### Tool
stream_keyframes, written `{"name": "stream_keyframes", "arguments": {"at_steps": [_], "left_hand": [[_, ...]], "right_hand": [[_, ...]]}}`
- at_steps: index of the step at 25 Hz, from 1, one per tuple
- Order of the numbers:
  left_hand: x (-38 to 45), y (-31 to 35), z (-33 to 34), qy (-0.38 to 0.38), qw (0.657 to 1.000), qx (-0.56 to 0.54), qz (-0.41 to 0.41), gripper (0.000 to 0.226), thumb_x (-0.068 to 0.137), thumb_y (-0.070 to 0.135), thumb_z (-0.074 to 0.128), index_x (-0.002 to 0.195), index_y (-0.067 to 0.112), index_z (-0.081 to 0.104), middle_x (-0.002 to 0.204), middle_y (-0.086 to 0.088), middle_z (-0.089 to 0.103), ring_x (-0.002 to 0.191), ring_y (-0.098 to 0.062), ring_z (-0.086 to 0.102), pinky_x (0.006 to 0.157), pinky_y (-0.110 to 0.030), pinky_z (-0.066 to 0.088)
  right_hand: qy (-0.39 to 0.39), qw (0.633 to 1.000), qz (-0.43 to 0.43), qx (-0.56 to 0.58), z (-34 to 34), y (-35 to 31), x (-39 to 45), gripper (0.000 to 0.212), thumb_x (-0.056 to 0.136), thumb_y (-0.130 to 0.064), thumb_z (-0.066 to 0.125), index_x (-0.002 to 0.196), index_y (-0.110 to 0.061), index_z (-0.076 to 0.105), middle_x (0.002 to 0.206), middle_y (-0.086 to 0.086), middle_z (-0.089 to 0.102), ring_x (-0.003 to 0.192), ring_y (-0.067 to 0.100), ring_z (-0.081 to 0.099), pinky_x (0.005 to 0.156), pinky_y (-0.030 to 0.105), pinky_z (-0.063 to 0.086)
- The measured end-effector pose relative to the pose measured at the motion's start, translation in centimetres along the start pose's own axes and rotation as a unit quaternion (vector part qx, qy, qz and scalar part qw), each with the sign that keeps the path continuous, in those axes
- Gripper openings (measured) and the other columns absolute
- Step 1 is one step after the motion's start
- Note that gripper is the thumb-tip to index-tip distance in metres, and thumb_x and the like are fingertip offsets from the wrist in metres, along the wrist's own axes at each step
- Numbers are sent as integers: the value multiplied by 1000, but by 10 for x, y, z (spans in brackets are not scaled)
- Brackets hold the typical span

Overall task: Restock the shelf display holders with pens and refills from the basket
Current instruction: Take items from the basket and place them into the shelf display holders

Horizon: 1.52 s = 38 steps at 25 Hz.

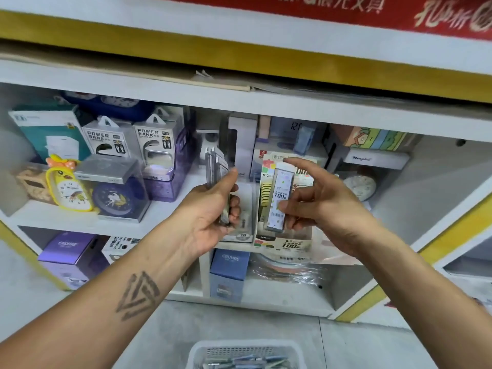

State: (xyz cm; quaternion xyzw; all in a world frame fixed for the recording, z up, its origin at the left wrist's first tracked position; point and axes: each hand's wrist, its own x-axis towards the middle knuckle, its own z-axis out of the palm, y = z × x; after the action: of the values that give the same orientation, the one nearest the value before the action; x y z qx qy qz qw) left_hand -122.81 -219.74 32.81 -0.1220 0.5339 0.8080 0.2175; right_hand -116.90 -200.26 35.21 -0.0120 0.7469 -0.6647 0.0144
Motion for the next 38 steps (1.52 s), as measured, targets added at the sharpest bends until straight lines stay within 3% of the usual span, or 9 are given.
{"name": "stream_keyframes", "arguments": {"at_steps": [3,7,10,18,26,32,34,36,38], "left_hand": [[-3,-7,12,-20,1000,10,-11,32,84,41,75,85,13,61,56,-4,49,45,-15,41,44,-25,40],[-9,-16,26,-89,994,16,-60,28,89,39,67,85,12,60,60,-6,52,48,-17,46,47,-23,39],[-13,-20,31,-121,990,2,-70,17,94,25,62,93,8,62,65,-9,58,53,-19,53,45,-25,43],[-16,-28,27,-159,986,19,-49,31,92,20,67,115,0,64,95,-23,71,73,-30,69,62,-37,58],[-13,-29,24,-137,990,19,-38,30,94,17,64,115,-4,60,98,-26,72,70,-30,68,62,-38,58],[-10,-34,22,-148,988,22,-40,25,87,13,70,108,-1,68,103,-26,72,84,-36,73,72,-46,61],[-10,-34,23,-154,987,17,-42,20,83,12,74,99,-1,73,102,-27,72,83,-36,73,69,-44,62],[-11,-34,23,-161,986,14,-45,21,80,11,76,97,-1,74,101,-28,72,78,-34,73,62,-38,60],[-12,-36,25,-173,983,27,-48,29,79,13,78,103,-2,72,101,-28,72,76,-31,72,58,-33,58]], "right_hand": [[90,993,-47,-60,-25,3,-1,66,78,12,74,122,-33,57,77,21,73,60,30,69,49,30,54],[215,941,-119,-234,-53,12,6,46,88,-2,72,97,-45,57,83,12,70,59,19,69,52,35,59],[217,932,-141,-254,-60,24,9,35,92,-6,68,97,-39,58,88,1,68,64,14,73,63,47,61],[225,832,-208,-464,-47,38,15,19,89,-14,72,107,-20,72,95,-1,73,78,17,66,72,38,57],[218,847,-148,-461,-50,29,22,16,86,-13,75,99,-21,73,83,-4,72,76,15,65,73,34,56],[165,816,-102,-545,-41,40,23,20,94,-16,65,111,-17,75,110,1,70,101,26,64,86,39,52],[179,832,-110,-514,-40,36,23,21,93,-18,67,112,-17,75,103,-2,67,95,18,64,84,32,51],[174,917,-87,-349,-34,26,21,12,90,-23,73,102,-23,76,86,-8,70,73,0,62,67,15,47],[114,982,-31,-148,-22,18,16,13,85,-31,78,94,-23,77,79,-2,75,57,-2,60,51,10,42]]}}
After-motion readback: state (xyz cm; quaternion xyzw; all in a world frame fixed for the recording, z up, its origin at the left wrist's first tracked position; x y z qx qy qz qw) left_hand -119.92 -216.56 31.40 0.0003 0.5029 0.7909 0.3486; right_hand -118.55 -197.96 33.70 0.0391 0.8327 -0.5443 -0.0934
